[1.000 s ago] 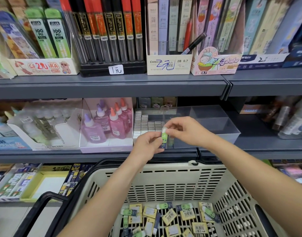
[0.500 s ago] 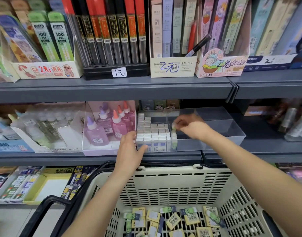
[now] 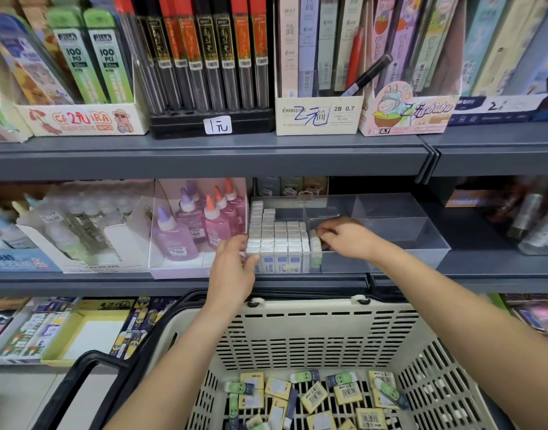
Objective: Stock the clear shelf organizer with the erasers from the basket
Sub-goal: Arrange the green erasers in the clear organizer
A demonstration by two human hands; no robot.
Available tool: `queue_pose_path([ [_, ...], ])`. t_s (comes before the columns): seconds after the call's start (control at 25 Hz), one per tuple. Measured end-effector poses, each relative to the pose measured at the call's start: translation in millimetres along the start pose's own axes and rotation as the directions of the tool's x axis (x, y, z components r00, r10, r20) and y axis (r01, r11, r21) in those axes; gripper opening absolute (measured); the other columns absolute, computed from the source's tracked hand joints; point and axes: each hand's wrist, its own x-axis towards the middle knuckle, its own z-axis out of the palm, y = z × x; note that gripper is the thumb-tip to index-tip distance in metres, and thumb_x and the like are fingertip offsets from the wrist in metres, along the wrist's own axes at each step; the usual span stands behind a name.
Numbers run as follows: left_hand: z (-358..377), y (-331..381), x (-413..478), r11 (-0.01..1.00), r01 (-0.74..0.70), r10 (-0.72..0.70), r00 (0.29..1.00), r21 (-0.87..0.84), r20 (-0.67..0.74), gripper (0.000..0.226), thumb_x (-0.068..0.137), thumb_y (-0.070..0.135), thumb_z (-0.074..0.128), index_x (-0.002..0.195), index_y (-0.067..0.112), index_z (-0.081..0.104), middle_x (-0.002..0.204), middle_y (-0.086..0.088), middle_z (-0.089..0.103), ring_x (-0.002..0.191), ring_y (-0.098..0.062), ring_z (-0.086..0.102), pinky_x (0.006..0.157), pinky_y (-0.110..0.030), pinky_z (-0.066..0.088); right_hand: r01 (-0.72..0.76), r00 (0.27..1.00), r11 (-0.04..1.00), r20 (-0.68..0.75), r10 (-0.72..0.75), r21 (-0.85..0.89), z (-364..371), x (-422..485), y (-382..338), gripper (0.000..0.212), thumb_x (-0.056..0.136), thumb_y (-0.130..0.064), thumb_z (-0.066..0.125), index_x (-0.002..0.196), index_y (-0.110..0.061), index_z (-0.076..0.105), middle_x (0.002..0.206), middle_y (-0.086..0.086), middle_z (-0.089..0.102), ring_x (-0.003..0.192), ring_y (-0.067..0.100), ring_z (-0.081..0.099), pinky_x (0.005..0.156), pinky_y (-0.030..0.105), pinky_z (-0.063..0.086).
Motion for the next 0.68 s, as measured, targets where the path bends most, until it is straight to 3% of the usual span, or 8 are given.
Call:
queue_pose_path([
  [0.16,-5.1,9.1,-10.5,1.0,-0.017,0.017,0.999,-0.016,-0.03,0.043,0.089,0.02,0.059,0.13,0.016,0.045,0.114,0.001,0.046,0.087,-0.009,0.05,0.08,-0.019,0.037,0.017,1.0,0.999,0.011,-0.016,-0.051,-3.3,-6.2,-3.5,0.033,0.099,-0.028,0.038,0.119,-0.015,0.06,0.119,0.007,0.062,0.104,0.023,0.057,0.083,0.026,0.042],
  [0.28,-16.0,13.8,-35.2,0.985,-0.133,0.126,0.99,-0.11,-0.068,0.036,0.087,0.02,0.059,0.121,0.023,0.048,0.096,0.011,0.045,0.086,-0.001,0.047,0.075,-0.009,0.037,0.0,0.994,1.0,-0.107,-0.001,-0.003,-8.7,-25.3,-2.6,0.033,0.097,-0.031,0.043,0.121,-0.016,0.06,0.114,0.005,0.065,0.101,0.019,0.058,0.08,0.023,0.039],
  [0.36,-23.9,14.6,-59.0,0.965,-0.18,0.18,0.983,-0.191,-0.016,0.028,0.085,0.025,0.057,0.113,0.029,0.052,0.09,0.014,0.047,0.083,-0.001,0.049,0.073,-0.01,0.04,0.047,0.965,0.995,-0.26,-0.022,0.09,-9.2,-51.4,-3.8,0.027,0.095,-0.029,0.049,0.117,-0.02,0.062,0.105,-0.002,0.068,0.099,0.013,0.062,0.083,0.023,0.044],
  [0.44,-27.8,10.9,-84.6,0.961,-0.196,0.221,0.968,-0.193,0.12,0.024,0.084,0.032,0.054,0.107,0.034,0.053,0.09,0.016,0.051,0.084,0.002,0.051,0.074,-0.009,0.04,0.146,0.945,0.955,-0.322,-0.058,0.257,-1.6,-86.2,-7.8,0.018,0.092,-0.029,0.051,0.105,-0.03,0.064,0.093,-0.013,0.07,0.09,0.003,0.065,0.082,0.021,0.049],
  [0.56,-15.7,-3.7,-110.8,0.984,-0.172,0.176,0.892,-0.049,0.416,0.022,0.087,0.03,0.056,0.108,0.03,0.054,0.094,0.018,0.053,0.086,0.005,0.052,0.076,-0.008,0.041,0.181,0.982,0.92,-0.107,-0.153,0.348,31.7,-131.2,-11.9,0.015,0.085,-0.045,0.049,0.087,-0.041,0.063,0.076,-0.016,0.069,0.074,-0.003,0.066,0.07,0.015,0.053],
  [0.68,17.1,-25.3,-121.4,0.997,-0.015,-0.034,0.796,0.076,0.605,0.022,0.089,0.028,0.059,0.11,0.021,0.058,0.099,0.011,0.056,0.087,-0.003,0.053,0.078,-0.018,0.042,0.126,0.961,0.986,0.233,-0.148,0.106,90.7,-145.5,-1.3,0.02,0.088,-0.041,0.051,0.088,-0.03,0.067,0.083,-0.011,0.069,0.08,0.004,0.065,0.071,0.023,0.052],
])
